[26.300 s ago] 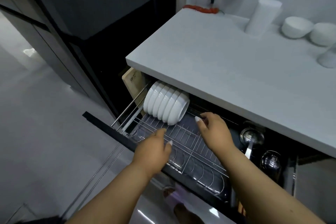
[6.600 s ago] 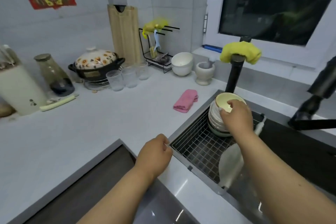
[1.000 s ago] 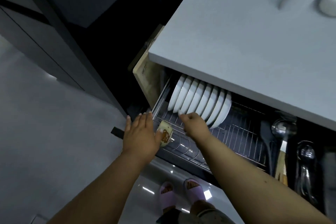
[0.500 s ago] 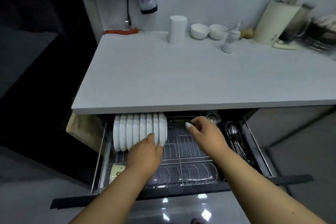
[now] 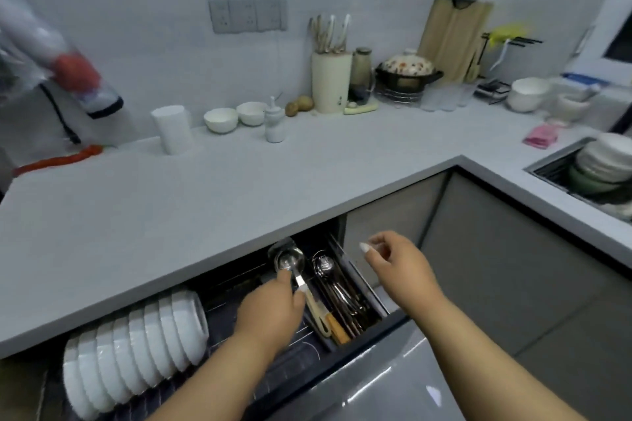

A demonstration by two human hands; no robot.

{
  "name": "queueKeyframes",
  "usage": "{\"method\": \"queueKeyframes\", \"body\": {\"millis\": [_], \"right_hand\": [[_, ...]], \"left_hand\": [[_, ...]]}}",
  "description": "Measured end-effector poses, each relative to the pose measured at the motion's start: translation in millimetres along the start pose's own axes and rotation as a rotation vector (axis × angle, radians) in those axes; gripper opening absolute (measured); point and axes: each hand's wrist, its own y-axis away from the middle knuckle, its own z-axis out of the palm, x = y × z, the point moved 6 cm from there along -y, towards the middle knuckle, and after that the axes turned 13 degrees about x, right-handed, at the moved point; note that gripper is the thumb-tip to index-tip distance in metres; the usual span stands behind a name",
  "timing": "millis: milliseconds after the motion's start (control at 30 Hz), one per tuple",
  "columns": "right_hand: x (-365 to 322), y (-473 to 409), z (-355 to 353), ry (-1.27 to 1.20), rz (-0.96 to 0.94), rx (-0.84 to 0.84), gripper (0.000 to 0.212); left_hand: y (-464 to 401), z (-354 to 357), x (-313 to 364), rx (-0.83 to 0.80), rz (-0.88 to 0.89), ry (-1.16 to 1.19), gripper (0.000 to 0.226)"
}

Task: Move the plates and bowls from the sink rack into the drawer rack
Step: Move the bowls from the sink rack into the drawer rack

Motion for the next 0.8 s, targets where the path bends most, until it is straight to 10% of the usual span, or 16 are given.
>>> {"method": "queueKeyframes", "body": {"millis": [800], "right_hand": [[269, -127, -235, 0.008, 0.237, 0.281, 0.024]], "left_hand": [[-102, 148, 363, -0.112, 0.328, 0.066, 0.045]]}}
